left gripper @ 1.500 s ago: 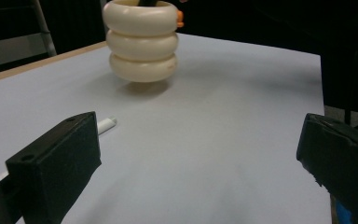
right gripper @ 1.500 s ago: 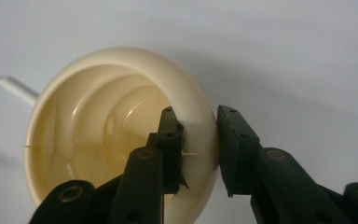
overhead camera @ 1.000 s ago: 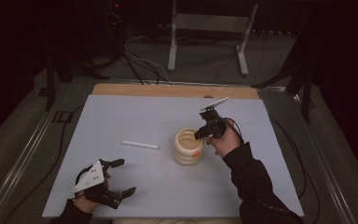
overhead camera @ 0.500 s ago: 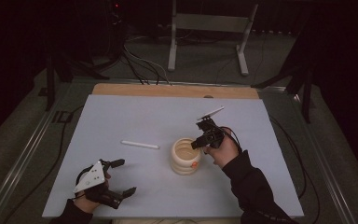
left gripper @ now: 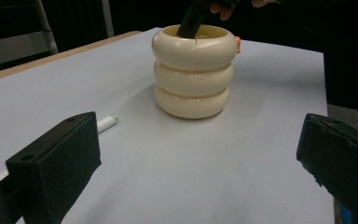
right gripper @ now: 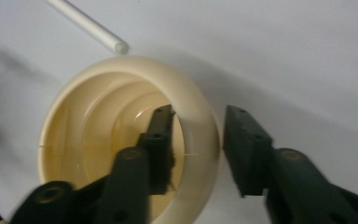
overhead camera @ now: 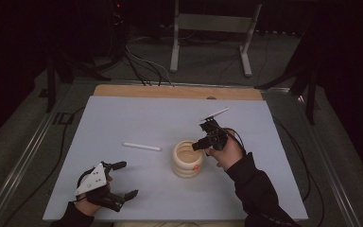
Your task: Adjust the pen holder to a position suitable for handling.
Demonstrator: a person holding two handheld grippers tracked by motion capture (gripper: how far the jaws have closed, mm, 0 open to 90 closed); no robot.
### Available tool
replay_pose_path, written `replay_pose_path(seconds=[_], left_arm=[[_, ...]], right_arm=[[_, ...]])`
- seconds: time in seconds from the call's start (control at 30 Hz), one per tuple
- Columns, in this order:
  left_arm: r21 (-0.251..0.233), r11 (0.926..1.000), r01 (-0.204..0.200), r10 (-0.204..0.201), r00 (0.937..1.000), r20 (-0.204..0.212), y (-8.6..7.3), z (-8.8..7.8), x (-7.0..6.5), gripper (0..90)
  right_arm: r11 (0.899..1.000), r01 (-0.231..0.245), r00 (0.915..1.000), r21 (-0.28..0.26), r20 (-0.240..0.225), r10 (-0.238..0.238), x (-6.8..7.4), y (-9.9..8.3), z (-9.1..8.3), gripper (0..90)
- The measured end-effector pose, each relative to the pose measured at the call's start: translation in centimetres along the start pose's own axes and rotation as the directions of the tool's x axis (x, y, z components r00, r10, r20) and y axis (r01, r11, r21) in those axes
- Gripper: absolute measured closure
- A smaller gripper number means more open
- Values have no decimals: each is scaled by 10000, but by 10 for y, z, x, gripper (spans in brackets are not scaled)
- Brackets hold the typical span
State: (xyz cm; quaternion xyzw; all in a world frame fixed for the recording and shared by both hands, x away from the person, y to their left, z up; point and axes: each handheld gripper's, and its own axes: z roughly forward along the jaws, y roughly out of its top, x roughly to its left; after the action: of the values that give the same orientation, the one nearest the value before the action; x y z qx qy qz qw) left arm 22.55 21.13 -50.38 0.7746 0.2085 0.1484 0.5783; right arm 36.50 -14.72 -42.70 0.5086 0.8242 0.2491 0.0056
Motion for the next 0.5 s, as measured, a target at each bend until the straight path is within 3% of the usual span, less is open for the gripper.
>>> replay_pose_path(seconds=[0.13, 0.3, 0.5], left_arm=[[-13, 10000, -14, 14, 10000, -21, 0, -1, 0, 1], [-19, 10000, 27, -27, 10000, -26, 0, 0, 0, 1], [-33, 10000, 29, -29, 10000, -38, 0, -1, 0, 2]], right_arm=[[9991, 177, 9998, -392, 108, -173, -2, 2, -11, 521], [9953, 298, 9995, -918, -73, -306, -10, 2, -25, 431], [9804, 450, 9983, -1916, -272, -511, -21, -3, -42, 313]])
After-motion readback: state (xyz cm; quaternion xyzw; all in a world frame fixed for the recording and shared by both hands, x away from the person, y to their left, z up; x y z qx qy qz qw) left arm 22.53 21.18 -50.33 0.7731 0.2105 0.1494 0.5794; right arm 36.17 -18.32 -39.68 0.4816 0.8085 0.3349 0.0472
